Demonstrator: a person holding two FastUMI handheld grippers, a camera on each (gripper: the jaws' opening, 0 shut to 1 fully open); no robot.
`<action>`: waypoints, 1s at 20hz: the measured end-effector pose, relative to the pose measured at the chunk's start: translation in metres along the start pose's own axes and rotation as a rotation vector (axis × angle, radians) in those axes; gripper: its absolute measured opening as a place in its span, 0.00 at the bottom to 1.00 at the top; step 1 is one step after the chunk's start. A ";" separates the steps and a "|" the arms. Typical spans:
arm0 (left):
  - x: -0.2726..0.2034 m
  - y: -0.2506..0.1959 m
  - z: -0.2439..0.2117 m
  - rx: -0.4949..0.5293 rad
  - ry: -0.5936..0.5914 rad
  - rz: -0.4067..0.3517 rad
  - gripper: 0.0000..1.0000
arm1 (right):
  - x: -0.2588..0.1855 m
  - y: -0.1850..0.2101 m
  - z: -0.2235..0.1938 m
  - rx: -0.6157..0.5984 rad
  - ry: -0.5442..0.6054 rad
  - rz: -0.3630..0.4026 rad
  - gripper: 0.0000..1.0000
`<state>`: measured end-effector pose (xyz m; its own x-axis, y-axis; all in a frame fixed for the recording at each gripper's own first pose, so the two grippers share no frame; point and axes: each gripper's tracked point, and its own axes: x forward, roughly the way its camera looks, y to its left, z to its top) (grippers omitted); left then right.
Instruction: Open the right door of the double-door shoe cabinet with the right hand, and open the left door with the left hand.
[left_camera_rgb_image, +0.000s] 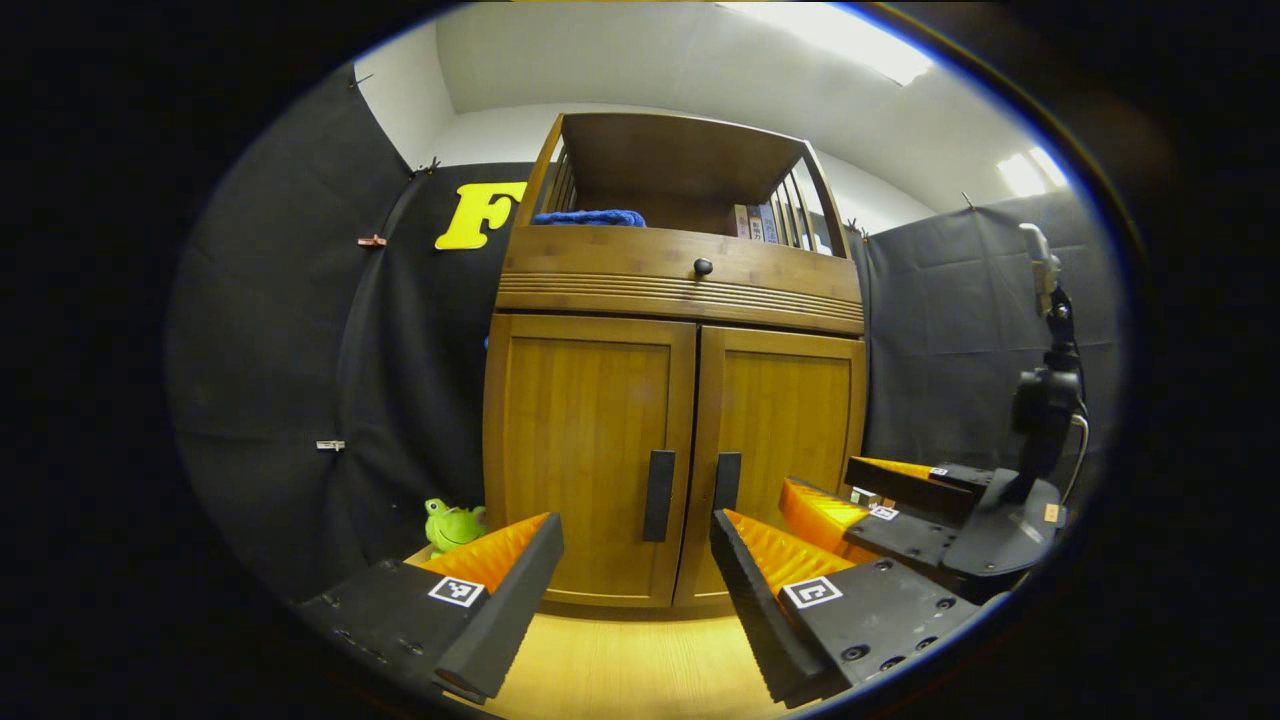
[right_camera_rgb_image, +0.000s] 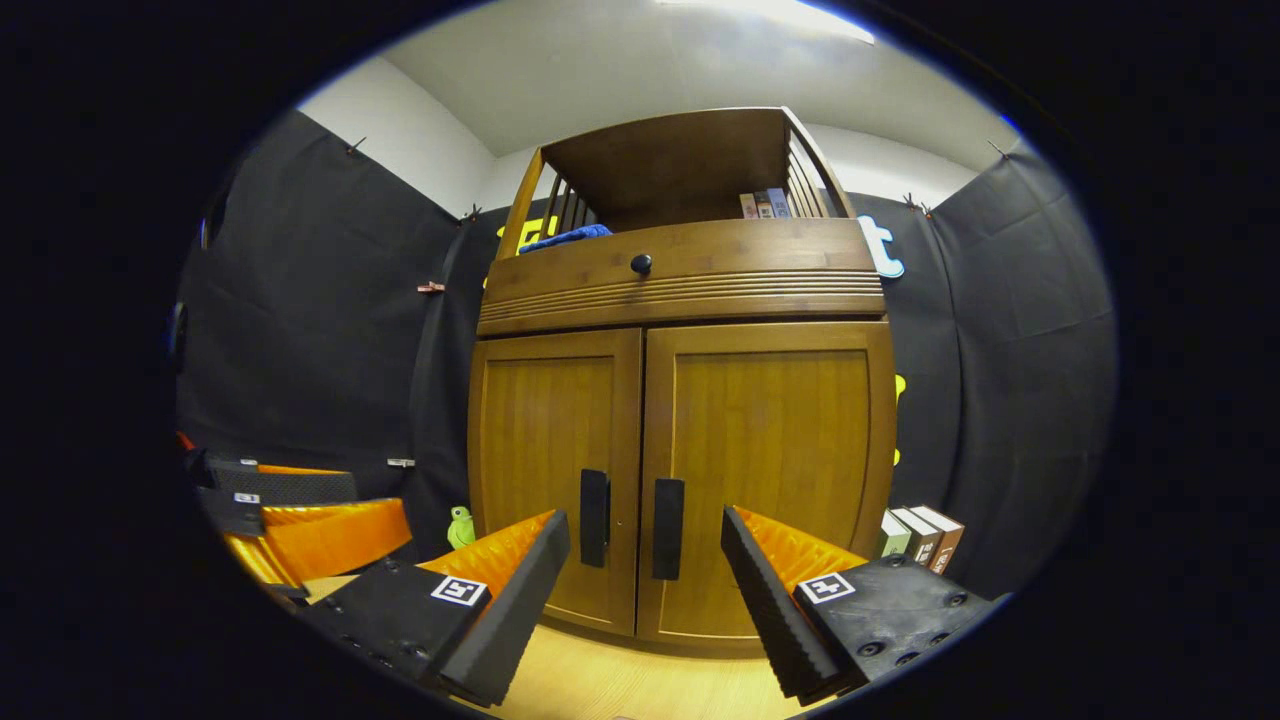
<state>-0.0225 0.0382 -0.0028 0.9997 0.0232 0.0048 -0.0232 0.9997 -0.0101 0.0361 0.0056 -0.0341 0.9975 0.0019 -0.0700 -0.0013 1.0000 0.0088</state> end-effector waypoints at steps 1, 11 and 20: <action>-0.003 0.002 0.000 0.004 0.001 -0.002 0.93 | 0.003 0.001 -0.002 0.001 0.005 -0.005 0.97; -0.028 0.022 -0.002 0.045 -0.009 0.018 0.93 | 0.069 0.006 -0.036 0.006 0.056 -0.064 0.96; -0.030 0.054 -0.005 0.020 -0.016 0.066 0.93 | 0.124 -0.032 -0.071 0.032 0.102 -0.184 0.95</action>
<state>-0.0534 0.0915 -0.0087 0.9958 0.0888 0.0204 -0.0890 0.9960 0.0093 0.1549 -0.0256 -0.1138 0.9686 -0.1779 -0.1738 0.1838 0.9828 0.0185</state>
